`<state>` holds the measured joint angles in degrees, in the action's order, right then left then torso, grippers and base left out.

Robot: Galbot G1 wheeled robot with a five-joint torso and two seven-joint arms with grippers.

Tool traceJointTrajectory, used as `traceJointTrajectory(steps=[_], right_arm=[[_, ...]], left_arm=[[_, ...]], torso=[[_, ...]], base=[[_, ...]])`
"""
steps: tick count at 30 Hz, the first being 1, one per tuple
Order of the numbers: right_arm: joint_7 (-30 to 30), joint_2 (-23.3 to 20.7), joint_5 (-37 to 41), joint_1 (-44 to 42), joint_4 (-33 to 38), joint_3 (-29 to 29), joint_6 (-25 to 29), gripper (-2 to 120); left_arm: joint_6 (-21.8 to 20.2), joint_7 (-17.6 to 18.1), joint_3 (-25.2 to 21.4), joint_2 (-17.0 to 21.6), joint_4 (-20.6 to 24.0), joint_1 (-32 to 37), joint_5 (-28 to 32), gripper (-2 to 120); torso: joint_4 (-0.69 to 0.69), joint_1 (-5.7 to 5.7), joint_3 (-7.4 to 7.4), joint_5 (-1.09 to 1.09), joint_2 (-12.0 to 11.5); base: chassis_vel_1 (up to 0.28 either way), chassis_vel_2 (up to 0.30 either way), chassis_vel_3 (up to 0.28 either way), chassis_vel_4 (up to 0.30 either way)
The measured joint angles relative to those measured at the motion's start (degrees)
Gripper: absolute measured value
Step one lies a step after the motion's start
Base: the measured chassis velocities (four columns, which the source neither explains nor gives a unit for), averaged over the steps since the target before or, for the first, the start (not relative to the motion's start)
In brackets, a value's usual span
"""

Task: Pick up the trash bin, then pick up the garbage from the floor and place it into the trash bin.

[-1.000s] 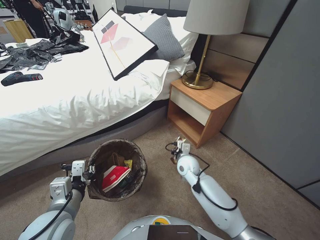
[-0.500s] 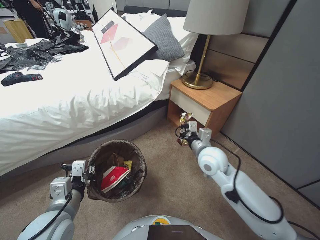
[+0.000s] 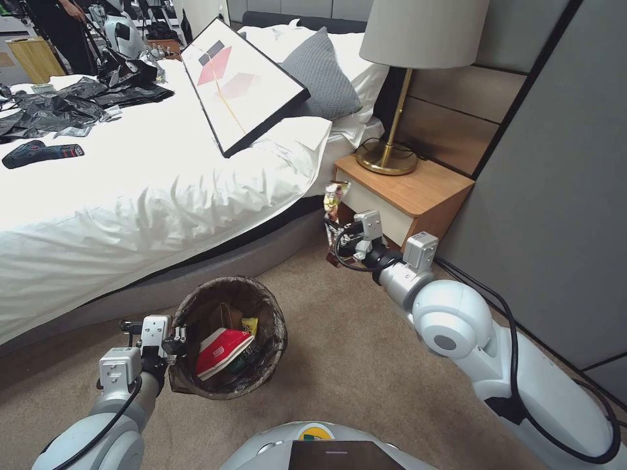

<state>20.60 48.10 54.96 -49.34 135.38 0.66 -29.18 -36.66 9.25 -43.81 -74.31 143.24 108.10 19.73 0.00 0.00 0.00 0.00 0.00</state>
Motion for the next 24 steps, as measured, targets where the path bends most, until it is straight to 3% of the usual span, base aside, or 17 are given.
traceJointTrajectory(steps=[9, 24], right_arm=[[-11.0, -2.6, -0.9, 1.8, 2.7, -4.9, 0.0, 0], [-12.9, -2.8, -1.4, 9.4, 4.1, -16.7, -0.9, 0]], left_arm=[[-0.3, -0.1, 0.2, 0.4, 0.0, -0.1, 0.0, 3], [-0.6, -0.5, 0.5, 0.2, 0.0, -0.8, -0.1, 3]], torso=[[-0.01, 0.0, 0.0, 0.0, 0.0], [0.0, 0.0, 0.0, -0.01, 0.0]], base=[[0.0, 0.0, 0.0, 0.0], [0.0, 0.0, 0.0, 0.0]])
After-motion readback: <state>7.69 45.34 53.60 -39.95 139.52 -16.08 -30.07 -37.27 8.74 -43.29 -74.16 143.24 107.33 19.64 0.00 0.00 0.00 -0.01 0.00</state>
